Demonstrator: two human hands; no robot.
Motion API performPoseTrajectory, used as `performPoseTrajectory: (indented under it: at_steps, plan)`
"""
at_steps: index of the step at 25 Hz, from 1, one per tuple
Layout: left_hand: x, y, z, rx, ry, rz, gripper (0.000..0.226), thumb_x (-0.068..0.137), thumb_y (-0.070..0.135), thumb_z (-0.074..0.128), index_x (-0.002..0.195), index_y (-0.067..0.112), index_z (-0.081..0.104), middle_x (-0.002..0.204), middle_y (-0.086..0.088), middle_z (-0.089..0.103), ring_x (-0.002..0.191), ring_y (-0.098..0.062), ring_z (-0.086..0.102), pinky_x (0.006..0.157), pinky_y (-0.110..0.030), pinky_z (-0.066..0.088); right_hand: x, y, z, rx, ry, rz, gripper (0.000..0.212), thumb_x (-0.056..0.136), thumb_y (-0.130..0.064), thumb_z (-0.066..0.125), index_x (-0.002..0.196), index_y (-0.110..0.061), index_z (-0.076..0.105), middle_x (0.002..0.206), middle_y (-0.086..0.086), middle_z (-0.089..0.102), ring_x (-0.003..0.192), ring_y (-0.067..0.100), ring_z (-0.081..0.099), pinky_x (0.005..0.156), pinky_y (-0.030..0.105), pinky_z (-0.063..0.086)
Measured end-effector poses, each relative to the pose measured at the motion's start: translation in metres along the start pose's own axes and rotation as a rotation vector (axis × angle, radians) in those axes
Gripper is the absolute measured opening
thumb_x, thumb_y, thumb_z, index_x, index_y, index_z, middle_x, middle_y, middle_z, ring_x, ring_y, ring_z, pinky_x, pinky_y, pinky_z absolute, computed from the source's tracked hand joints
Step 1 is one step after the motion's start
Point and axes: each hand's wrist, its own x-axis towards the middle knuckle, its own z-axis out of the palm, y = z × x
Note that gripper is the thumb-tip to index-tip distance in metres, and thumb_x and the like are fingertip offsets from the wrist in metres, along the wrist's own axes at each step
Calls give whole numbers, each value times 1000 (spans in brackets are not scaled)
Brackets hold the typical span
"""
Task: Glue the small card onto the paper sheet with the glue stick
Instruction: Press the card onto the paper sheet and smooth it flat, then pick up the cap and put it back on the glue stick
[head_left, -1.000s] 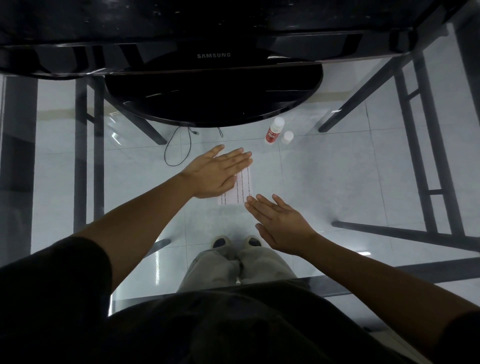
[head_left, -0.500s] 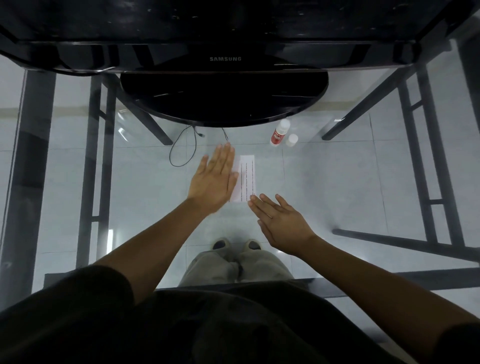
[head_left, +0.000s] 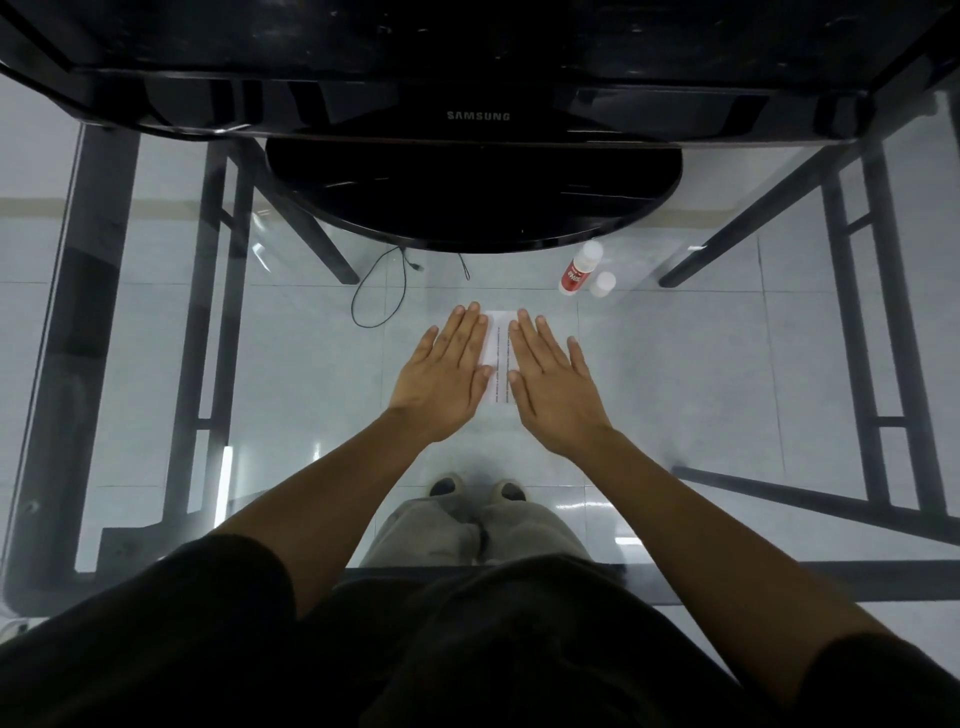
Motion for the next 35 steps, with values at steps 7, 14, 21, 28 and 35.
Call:
performPoseTrajectory:
  at_steps: [7, 14, 21, 28, 35]
  plan:
    - [0, 1, 1, 112, 20, -51, 64, 91, 48, -3, 142, 12, -17, 157, -6, -7, 135, -15, -25, 105, -37, -23, 14, 6, 12, -237, -33, 58, 62, 96, -45, 12, 146, -16, -7, 158, 4, -5, 144, 23, -8, 108, 43, -19]
    - [-7, 4, -6, 143, 24, -111, 63, 89, 51, -10, 137, 14, -28, 156, -6, -13, 132, -18, -32, 105, -41, -22, 12, -2, 5, -243, -53, 98, 64, 95, -47, 8, 145, -13, -11, 158, 6, -9, 144, 24, -10, 110, 42, -14]
    - [-6, -8, -25, -414, 106, -150, 57, 99, 40, 15, 146, 14, -6, 156, -2, -6, 137, -6, -16, 115, -34, -1, -5, 12, -5, 67, 85, 161, 62, 94, -47, 7, 147, -16, -5, 158, 2, -3, 144, 18, -7, 115, 35, -5]
    - [37, 32, -60, -619, 193, -151, 54, 95, 31, 48, 141, 10, 31, 146, -12, 39, 131, -27, 40, 105, -32, 34, -24, 46, 2, 72, 123, 391, 60, 97, -44, 13, 147, -15, -2, 158, 4, -4, 143, 18, -8, 112, 30, -8]
    - [79, 69, -78, -711, 173, -133, 64, 83, 33, 66, 137, 10, 39, 137, -12, 50, 125, -26, 47, 102, -38, 40, -25, 65, 7, -16, 102, 469, 66, 91, -50, 2, 146, -15, -5, 157, 5, -8, 143, 21, -11, 111, 34, -9]
